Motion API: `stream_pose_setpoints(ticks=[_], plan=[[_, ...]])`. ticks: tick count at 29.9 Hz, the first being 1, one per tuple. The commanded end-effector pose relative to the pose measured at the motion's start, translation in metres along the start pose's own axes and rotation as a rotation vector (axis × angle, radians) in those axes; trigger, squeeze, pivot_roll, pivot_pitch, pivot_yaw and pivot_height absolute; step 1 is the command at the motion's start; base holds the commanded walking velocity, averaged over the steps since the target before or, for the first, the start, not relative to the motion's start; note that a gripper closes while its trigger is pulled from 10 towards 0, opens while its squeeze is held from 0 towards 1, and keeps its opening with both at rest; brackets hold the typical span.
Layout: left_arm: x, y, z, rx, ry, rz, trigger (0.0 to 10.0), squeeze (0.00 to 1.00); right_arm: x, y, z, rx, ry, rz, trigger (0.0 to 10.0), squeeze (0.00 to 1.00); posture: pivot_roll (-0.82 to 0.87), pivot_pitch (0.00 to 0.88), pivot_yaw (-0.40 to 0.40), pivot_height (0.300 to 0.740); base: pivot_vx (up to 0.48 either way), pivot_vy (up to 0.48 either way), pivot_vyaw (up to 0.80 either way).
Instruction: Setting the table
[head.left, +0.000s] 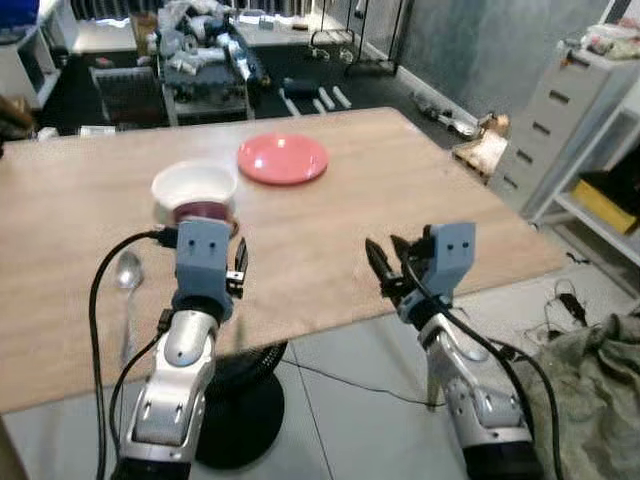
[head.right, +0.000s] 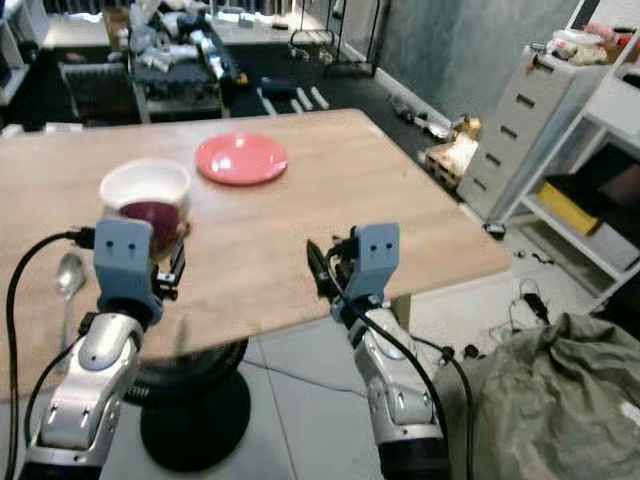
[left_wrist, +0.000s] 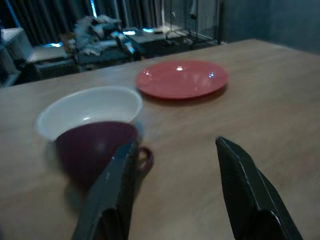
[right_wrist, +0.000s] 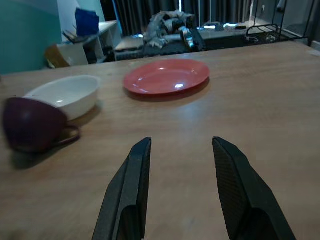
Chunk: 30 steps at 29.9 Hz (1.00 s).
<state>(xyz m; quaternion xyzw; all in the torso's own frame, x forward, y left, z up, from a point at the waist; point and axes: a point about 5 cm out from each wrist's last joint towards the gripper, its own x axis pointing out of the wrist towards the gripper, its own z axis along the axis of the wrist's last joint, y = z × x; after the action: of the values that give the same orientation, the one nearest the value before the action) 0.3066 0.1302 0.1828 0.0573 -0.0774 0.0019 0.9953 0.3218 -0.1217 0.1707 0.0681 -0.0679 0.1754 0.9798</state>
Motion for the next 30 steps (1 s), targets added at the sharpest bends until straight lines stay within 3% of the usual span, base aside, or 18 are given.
stream_pose_setpoints(ticks=[1,9,16,19,25,29,30], plan=[[-0.002,0.006,-0.005,0.029,0.007,0.032,10.0,0.02,0.0,0.007,0.001,0.006,0.002,0.044,10.0,0.0,0.0,0.0,0.013,0.74,0.48,0.0,0.0],[-0.009,0.01,-0.007,0.047,0.012,0.081,10.0,0.0,-0.006,0.022,-0.006,0.011,0.068,0.201,10.0,0.0,0.01,0.0,0.012,0.74,0.0,0.0,0.0],[-0.021,0.023,-0.028,0.05,0.121,0.176,10.0,0.0,-0.019,0.027,-0.016,-0.024,0.154,0.321,10.0,0.0,0.01,0.0,0.01,0.74,0.0,0.0,0.0],[-0.029,0.034,-0.035,0.041,0.159,0.26,10.0,0.0,-0.019,0.022,-0.018,-0.049,0.161,0.293,10.0,0.0,0.02,0.0,0.002,0.74,0.0,0.0,0.0],[-0.038,0.043,-0.038,0.03,0.175,0.305,10.0,0.0,-0.015,0.013,-0.016,-0.055,0.151,0.231,10.0,0.0,0.03,0.0,-0.004,0.74,0.0,0.0,0.0],[-0.046,0.058,-0.047,-0.068,0.236,0.413,10.0,0.0,-0.009,0.0,-0.015,-0.056,0.128,0.115,10.0,0.0,0.04,0.0,-0.005,0.74,0.0,0.0,0.0],[-0.048,0.067,-0.054,-0.109,0.278,0.449,10.0,0.0,-0.007,-0.01,-0.013,-0.062,0.114,0.038,10.0,0.0,0.04,0.0,-0.006,0.74,0.0,0.0,0.0]])
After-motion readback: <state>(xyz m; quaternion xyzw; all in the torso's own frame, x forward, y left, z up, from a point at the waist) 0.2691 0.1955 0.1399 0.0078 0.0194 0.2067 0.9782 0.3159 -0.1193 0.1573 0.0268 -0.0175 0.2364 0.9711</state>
